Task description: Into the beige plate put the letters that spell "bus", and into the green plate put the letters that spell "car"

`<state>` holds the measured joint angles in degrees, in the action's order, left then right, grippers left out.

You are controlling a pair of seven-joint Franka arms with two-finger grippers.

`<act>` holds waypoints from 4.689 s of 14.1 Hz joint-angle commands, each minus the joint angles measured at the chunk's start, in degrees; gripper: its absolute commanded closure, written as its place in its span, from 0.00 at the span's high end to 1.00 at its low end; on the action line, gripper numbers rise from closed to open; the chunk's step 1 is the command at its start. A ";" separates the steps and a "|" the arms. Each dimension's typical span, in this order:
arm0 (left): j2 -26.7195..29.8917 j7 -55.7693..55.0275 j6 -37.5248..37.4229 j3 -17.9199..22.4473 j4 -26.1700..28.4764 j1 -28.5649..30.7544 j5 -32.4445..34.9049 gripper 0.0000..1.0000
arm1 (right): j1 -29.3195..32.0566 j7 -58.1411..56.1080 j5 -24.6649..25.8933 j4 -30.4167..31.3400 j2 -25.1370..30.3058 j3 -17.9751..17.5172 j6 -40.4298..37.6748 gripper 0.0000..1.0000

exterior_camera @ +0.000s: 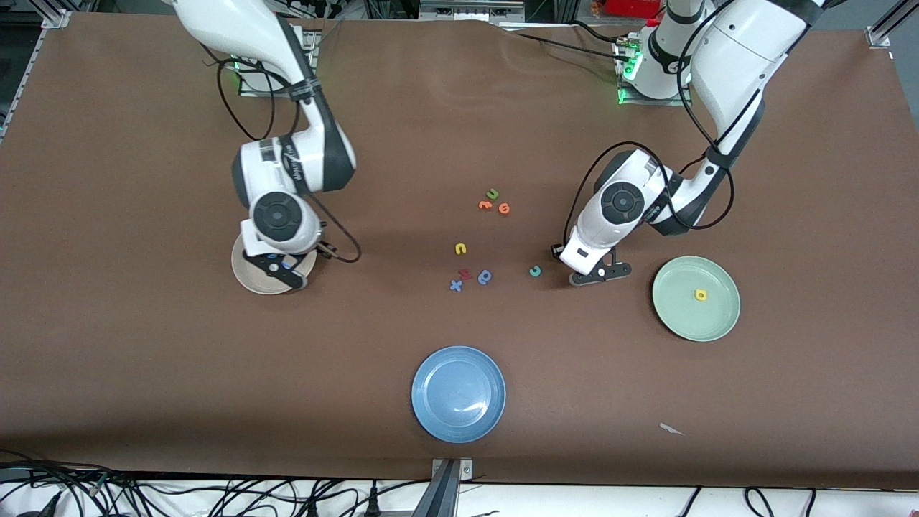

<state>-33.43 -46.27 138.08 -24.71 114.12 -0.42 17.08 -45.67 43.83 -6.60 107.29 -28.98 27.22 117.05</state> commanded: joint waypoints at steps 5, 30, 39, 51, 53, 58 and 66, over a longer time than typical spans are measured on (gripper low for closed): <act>1.79 28.82 -11.79 0.01 -6.81 10.06 1.64 0.26 | 0.05 -6.74 -4.56 11.54 3.92 1.34 9.71 0.90; -6.12 -7.94 -1.86 -0.08 -13.05 -5.28 -3.46 0.99 | -10.66 36.85 -12.47 -20.80 -19.97 -14.56 22.61 0.74; -8.85 -15.42 -0.89 3.09 -13.84 -10.48 -1.61 0.76 | -10.93 36.59 -12.20 -20.63 -19.97 -14.21 22.44 0.50; -10.25 -17.63 -0.89 3.09 -16.48 -10.65 -1.35 0.38 | -10.76 36.94 -9.84 -20.63 -21.82 -14.04 24.37 0.50; -10.51 -17.71 -0.89 3.09 -16.48 -10.65 -1.35 0.38 | -10.67 36.94 -9.83 -20.63 -21.91 -14.04 24.55 0.50; -10.52 -17.54 -0.89 3.09 -16.39 -10.66 -1.26 0.21 | -10.67 36.94 -9.74 -20.72 -22.00 -13.86 24.55 0.35; -7.44 2.63 -19.76 2.82 -24.29 -4.08 -0.91 0.13 | -10.76 36.76 -9.83 -20.72 -21.03 -12.72 23.85 0.20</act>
<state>-42.36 -51.46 124.46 -21.63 92.62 -7.36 15.27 -56.24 79.98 -17.54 87.87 -48.48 13.87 141.00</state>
